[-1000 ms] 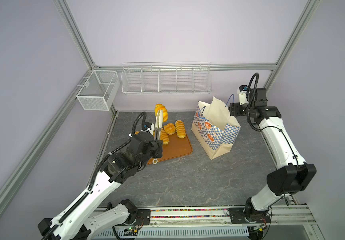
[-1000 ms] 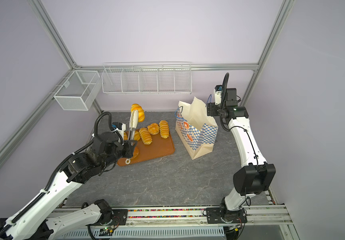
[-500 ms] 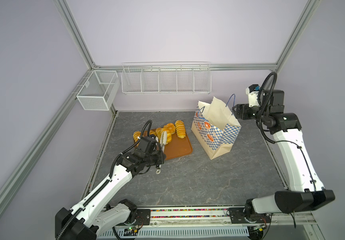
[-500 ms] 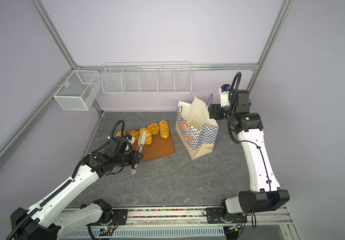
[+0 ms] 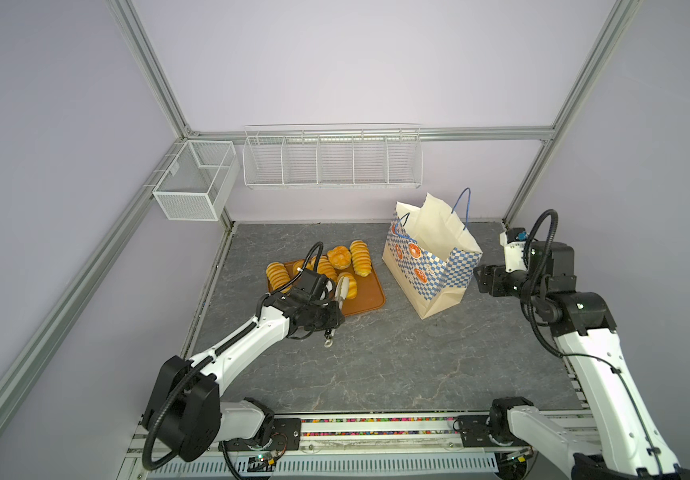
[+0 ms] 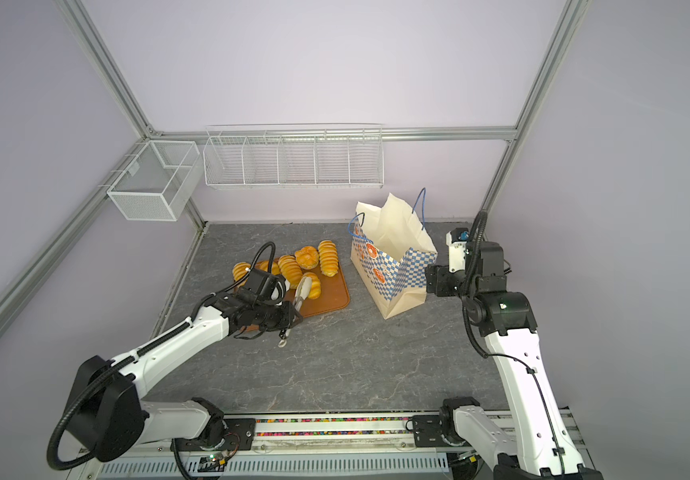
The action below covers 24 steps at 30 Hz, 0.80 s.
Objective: Take the fake bread out of the paper bag
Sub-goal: 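Lower the bread onto the tray with the left tongs while the right gripper withdraws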
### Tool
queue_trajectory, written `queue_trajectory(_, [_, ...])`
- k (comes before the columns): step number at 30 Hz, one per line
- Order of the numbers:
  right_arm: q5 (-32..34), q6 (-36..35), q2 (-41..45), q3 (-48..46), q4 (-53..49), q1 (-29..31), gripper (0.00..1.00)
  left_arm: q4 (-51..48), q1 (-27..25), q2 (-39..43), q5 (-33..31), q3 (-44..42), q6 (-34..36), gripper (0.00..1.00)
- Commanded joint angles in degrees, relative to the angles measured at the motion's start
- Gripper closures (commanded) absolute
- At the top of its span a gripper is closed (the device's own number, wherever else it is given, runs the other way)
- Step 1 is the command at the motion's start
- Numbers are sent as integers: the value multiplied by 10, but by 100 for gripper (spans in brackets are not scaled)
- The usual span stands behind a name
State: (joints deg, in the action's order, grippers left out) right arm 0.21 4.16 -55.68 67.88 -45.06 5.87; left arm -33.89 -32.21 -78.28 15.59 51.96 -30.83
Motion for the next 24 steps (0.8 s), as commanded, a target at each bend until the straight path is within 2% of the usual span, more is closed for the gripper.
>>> queue_trajectory(1, [-11,26,32,-52,40,1,18,21,7,-36,12,31,19,100])
queue_trajectory(5, [-23,39,52,-100,55,1,18,27,8,-75,16,45,23,100])
queue_trajectory(13, [-45,48,47,-137,74,1,19,-4,9,-63,-4,66,30,77])
queue_trajectory(19, [-50,50,31,-147,94,1,19,-16,10,-67,-12,68,37,66])
queue_trajectory(24, [-47,46,26,-149,97,1,20,-22,10,-67,-10,73,38,62])
